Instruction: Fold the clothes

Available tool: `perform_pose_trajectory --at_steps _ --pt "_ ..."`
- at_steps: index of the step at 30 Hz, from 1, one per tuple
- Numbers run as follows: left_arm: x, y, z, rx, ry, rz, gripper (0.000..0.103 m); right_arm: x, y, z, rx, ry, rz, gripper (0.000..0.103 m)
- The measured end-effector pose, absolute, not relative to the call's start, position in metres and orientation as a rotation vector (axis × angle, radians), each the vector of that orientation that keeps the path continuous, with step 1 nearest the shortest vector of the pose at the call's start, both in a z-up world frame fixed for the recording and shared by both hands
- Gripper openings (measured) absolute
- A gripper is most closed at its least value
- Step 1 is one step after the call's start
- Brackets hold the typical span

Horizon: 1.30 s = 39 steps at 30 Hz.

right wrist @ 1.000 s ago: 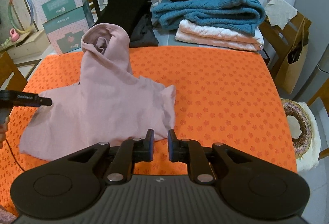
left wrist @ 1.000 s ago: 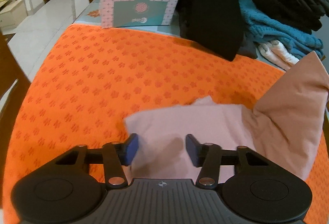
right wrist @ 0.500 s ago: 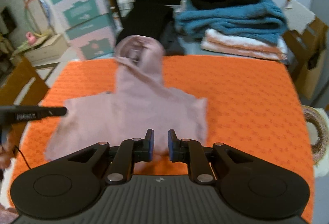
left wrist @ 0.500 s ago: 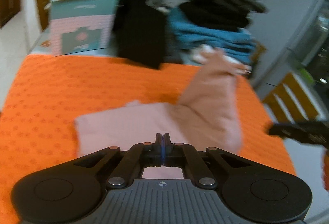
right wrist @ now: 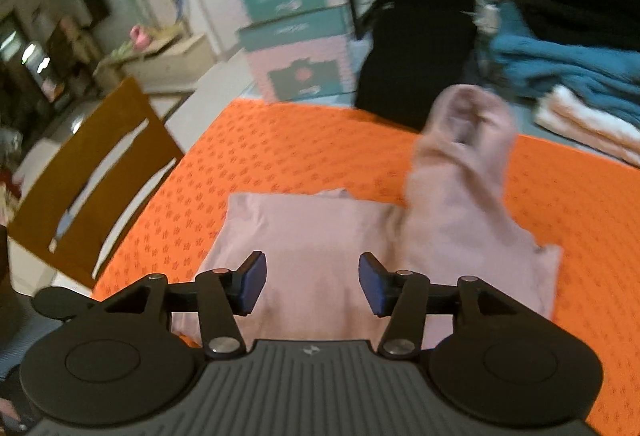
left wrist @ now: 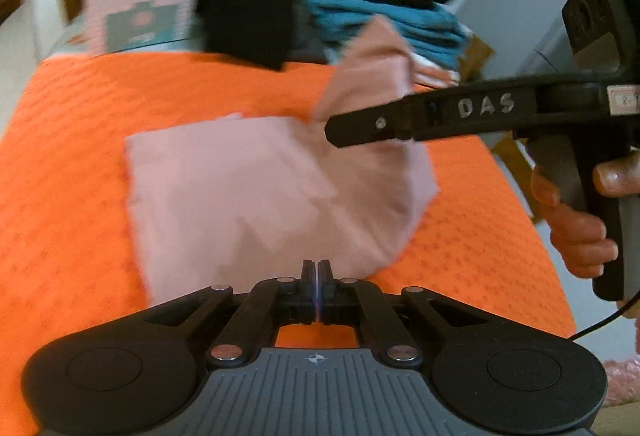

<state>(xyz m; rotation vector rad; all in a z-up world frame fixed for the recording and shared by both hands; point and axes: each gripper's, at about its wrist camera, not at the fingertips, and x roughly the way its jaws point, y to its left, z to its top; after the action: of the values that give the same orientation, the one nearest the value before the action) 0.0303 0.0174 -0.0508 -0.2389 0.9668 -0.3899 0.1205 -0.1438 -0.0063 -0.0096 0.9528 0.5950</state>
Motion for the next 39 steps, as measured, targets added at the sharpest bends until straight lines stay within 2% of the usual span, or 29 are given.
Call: perform_pose_trajectory --at_steps 3,7,12,14,18,20,22,24,25,26,27,39 --pt "0.023 0.039 -0.053 -0.294 0.982 -0.3 0.004 0.128 -0.112 -0.015 -0.086 0.965 0.645 0.064" --pt "0.013 0.065 -0.056 -0.342 0.993 -0.205 0.006 0.138 -0.067 -0.028 -0.177 0.968 0.699 0.064" --pt "0.001 0.091 -0.055 -0.362 0.993 -0.117 0.019 0.153 -0.023 -0.045 -0.255 0.971 0.724 0.064" --pt "-0.002 0.099 -0.055 -0.38 0.994 -0.087 0.028 0.16 -0.011 -0.053 -0.278 0.974 0.721 0.064" --pt "-0.005 0.111 -0.057 -0.409 0.993 -0.041 0.036 0.175 0.011 -0.07 -0.336 0.981 0.705 0.064" --pt "-0.005 0.116 -0.057 -0.422 0.993 -0.021 0.048 0.181 0.019 -0.079 -0.367 0.983 0.691 0.063" --pt "-0.004 0.12 -0.059 -0.428 0.992 -0.007 0.054 0.185 0.024 -0.085 -0.388 0.985 0.678 0.057" --pt "-0.002 0.123 -0.061 -0.431 0.994 0.001 0.056 0.187 0.025 -0.089 -0.403 0.982 0.669 0.036" --pt "-0.001 0.124 -0.062 -0.433 0.996 0.005 0.056 0.188 0.024 -0.09 -0.406 0.981 0.668 0.03" --pt "0.0 0.126 -0.064 -0.437 0.998 0.007 0.056 0.187 0.022 -0.09 -0.402 0.979 0.671 0.019" --pt "0.0 0.127 -0.064 -0.44 0.998 0.009 0.056 0.186 0.019 -0.088 -0.392 0.975 0.67 0.011" --pt "0.004 0.13 -0.065 -0.447 0.989 0.026 0.057 0.138 -0.099 -0.036 -0.146 0.945 0.567 0.008"
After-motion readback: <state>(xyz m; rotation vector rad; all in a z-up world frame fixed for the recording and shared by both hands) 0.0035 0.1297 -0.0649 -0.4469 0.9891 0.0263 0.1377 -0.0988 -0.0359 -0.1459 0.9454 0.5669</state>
